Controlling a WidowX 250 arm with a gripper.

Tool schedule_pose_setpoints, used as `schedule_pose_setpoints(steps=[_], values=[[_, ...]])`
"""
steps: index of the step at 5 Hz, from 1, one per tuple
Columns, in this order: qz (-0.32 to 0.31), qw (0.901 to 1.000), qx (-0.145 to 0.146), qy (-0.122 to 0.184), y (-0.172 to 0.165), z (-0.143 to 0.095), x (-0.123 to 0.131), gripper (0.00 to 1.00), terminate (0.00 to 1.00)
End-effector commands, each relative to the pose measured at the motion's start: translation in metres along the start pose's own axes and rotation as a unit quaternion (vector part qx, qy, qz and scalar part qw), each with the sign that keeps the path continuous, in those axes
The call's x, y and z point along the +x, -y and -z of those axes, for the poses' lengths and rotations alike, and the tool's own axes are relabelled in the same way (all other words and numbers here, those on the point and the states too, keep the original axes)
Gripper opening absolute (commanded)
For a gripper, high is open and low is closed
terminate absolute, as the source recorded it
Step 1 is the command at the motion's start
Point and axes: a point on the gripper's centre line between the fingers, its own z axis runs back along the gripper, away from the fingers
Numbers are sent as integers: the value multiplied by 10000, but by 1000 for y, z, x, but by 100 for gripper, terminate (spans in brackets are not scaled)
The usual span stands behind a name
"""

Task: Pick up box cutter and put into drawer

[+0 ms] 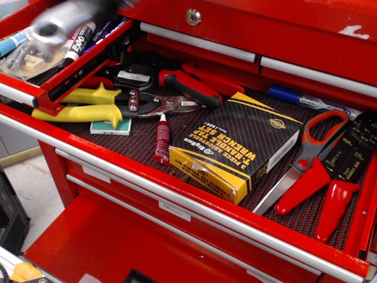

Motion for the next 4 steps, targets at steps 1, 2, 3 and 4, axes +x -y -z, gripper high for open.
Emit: schedule_pose_setpoints(steps=[1, 2, 3, 4], values=[[607, 9967, 130, 524, -58, -10, -7, 0, 0], [645, 9949, -154, 761, -42, -3, -6, 100, 0], [645, 9949, -154, 761, -42, -3, -6, 100, 0], [645, 9949, -154, 761, -42, -3, -6, 100, 0]])
